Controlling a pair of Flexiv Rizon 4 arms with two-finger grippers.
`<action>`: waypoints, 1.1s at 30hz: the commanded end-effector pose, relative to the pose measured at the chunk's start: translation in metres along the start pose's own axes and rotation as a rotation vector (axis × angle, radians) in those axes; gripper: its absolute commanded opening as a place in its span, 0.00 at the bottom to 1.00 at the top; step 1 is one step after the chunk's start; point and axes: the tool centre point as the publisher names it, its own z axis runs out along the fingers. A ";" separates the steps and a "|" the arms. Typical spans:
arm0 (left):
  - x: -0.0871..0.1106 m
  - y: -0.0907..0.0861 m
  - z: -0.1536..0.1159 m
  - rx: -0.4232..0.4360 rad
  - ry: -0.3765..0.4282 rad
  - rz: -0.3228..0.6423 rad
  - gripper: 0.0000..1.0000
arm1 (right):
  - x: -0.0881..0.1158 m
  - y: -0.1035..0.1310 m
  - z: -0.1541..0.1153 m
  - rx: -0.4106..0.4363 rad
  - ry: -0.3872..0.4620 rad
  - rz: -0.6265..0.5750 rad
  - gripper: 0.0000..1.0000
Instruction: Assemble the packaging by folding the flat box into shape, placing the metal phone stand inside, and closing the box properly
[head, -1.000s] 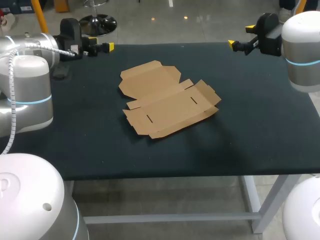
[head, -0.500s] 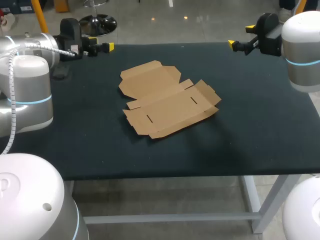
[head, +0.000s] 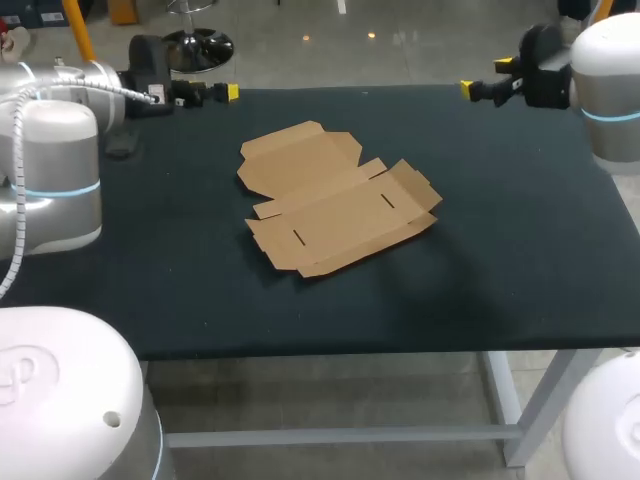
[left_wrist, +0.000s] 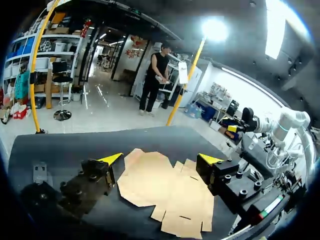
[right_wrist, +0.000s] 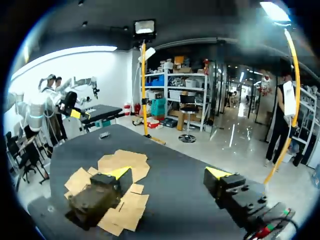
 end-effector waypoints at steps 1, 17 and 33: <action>-0.002 -0.004 -0.016 -0.255 0.048 -0.143 1.00 | -0.007 0.004 0.000 0.222 0.039 0.085 1.00; 0.006 0.025 -0.028 -0.541 -0.018 -0.469 1.00 | 0.004 -0.034 -0.010 0.560 0.106 0.330 1.00; 0.003 0.031 -0.030 -0.592 -0.116 -0.533 1.00 | -0.002 -0.052 -0.010 0.666 0.144 0.420 1.00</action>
